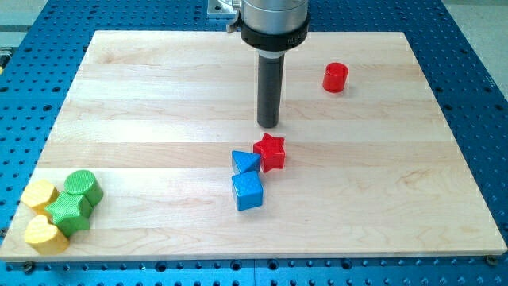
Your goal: Push the red circle into the red star
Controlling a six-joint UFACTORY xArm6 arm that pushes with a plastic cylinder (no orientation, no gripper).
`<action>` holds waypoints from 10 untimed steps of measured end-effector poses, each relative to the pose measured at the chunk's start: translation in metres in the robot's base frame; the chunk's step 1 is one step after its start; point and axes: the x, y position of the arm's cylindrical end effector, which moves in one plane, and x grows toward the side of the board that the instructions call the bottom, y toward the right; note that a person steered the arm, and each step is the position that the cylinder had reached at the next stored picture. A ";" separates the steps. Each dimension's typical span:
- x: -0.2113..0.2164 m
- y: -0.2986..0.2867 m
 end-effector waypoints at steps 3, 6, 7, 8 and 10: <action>0.049 0.030; -0.140 0.181; -0.098 0.144; -0.067 0.086; -0.119 0.062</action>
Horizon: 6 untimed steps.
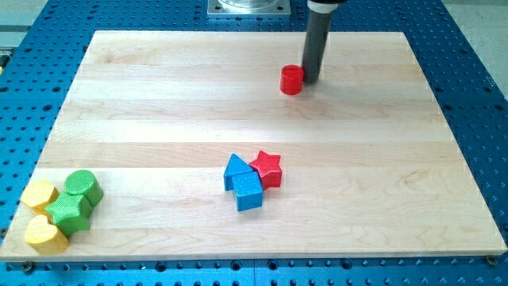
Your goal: Push the red circle into the red star
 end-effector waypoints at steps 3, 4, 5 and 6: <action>0.121 -0.095; 0.160 -0.106; 0.162 -0.107; 0.135 -0.060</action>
